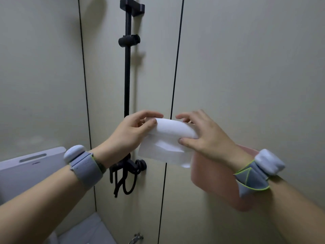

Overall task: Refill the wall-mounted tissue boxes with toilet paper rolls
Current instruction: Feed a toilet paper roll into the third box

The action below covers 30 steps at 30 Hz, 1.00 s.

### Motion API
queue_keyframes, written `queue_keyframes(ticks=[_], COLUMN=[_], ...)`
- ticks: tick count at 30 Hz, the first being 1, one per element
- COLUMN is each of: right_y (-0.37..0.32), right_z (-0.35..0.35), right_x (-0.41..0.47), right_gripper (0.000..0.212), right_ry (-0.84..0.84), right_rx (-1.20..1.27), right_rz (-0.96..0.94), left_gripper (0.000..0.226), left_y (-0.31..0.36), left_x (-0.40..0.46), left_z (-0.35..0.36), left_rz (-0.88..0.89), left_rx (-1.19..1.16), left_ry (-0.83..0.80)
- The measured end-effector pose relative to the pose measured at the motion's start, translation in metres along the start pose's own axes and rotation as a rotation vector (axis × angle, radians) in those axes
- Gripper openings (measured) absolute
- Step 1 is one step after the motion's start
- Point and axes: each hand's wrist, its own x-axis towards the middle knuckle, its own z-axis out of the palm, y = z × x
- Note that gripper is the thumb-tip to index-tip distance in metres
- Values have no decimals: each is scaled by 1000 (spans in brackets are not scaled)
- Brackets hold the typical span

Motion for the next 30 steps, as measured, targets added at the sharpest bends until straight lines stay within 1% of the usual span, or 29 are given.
queue_keyframes(ticks=[3,5,7,10,13,15,16,18,19,21,22,23,25,27,28,30], right_y=[-7,-9,-8,-4,-2,0,1,1,-1,-4,-4,-2,1,6,7,8], right_z=[-3,-7,-14,-25,-30,-32,-31,-34,-35,-37,-37,-39,-42,-45,-47,-48], right_x=[2,3,4,6,3,1,1,1,1,2,3,4,5,5,4,3], right_gripper=[47,41,35,29,34,32,27,18,22,30,31,30,31,34,35,37], right_ry=[-16,-49,-106,-236,-315,-296,-264,-180,-139,-67,-50,-58,-131,-198,-228,-271], right_rx=[-17,44,175,423,511,463,381,182,116,68,82,127,308,515,601,707], right_rz=[-3,30,115,241,278,270,238,141,77,-10,-9,24,150,240,272,311], left_gripper=[21,20,23,28,21,12,10,19,25,35,39,39,33,42,47,45], left_y=[2,4,7,11,13,12,11,13,15,19,21,23,25,27,28,27], left_x=[0,0,-1,0,2,4,4,7,8,10,12,13,16,19,19,18], left_z=[-4,-7,-10,-12,-10,-8,-8,-7,-6,-4,-4,-2,0,0,-1,-1], left_rz=[-44,-54,-21,41,79,89,77,47,21,-50,-82,-95,-48,73,143,266], left_rx=[-63,-68,7,158,229,318,332,289,237,109,54,22,27,157,229,327], left_ry=[1,-34,-108,-198,-209,-190,-173,-145,-146,-185,-210,-222,-194,-160,-172,-213])
